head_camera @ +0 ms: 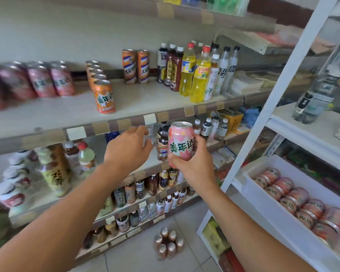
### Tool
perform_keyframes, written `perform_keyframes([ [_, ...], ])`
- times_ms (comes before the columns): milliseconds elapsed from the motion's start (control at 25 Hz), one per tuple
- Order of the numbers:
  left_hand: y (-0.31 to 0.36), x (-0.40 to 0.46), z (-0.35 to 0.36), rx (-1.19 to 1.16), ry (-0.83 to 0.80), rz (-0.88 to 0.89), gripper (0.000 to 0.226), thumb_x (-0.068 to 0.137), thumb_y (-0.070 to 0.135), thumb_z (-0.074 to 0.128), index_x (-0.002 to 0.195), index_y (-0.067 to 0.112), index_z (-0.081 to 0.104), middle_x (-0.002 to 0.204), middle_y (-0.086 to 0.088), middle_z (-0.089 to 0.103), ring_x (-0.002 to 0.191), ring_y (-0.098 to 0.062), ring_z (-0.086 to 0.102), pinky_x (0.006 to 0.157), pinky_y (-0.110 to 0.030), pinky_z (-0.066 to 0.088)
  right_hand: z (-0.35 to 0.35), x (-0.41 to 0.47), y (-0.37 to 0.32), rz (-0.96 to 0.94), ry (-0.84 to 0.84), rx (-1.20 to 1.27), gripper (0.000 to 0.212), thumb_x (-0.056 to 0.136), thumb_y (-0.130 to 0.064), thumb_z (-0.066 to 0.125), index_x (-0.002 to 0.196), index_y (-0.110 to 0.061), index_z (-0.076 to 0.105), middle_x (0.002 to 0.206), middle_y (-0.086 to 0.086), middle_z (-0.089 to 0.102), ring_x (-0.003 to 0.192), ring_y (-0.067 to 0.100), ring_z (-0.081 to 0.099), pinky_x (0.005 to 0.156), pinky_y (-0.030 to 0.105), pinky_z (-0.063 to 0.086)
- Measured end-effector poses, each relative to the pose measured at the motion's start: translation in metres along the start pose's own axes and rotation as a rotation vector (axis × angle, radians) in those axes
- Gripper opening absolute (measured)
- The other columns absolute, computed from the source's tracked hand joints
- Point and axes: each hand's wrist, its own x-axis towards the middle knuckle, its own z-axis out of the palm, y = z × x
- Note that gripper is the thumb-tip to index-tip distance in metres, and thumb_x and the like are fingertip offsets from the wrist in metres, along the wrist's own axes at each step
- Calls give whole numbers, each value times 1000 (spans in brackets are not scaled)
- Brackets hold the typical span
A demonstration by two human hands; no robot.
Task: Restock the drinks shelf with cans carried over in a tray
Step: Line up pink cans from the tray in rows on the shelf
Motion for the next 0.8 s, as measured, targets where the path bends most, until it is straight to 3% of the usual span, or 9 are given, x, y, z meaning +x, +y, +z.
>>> perform_keyframes([
  [120,-48,-3,-22,34,38,-76,29,97,35,44,120,19,52,115,-7,61,96,-35,61,65,-36,45,45,11,-21,-40,-52,-2,69,68,-27,85,122,-37,44,107,-18,63,89,-6,63,73,14,51],
  [320,-147,-6,-56,48,98,-202,31,96,37,42,122,23,52,118,-1,61,100,-30,61,72,-39,50,132,26,-66,-106,-123,10,69,69,-34,85,122,-38,42,105,-22,60,91,-7,61,73,13,50],
  [440,-195,-7,-78,65,129,-249,33,96,38,44,125,24,51,120,1,60,104,-27,60,77,-40,50,182,34,-84,-143,-129,31,71,68,-33,85,126,-32,45,109,-16,62,95,-1,63,78,21,53],
  [680,-277,-17,-106,110,152,-305,33,95,38,44,124,24,52,116,1,61,100,-26,60,75,-40,52,272,49,-114,-198,-190,38,71,68,-35,83,128,-28,47,113,-10,63,98,5,62,78,22,51],
  [800,-299,-17,-114,133,156,-339,33,95,38,43,124,24,52,117,2,62,102,-24,60,77,-40,53,308,63,-125,-183,-217,43,72,63,-39,83,125,-28,48,108,-9,64,92,11,65,76,34,57],
])
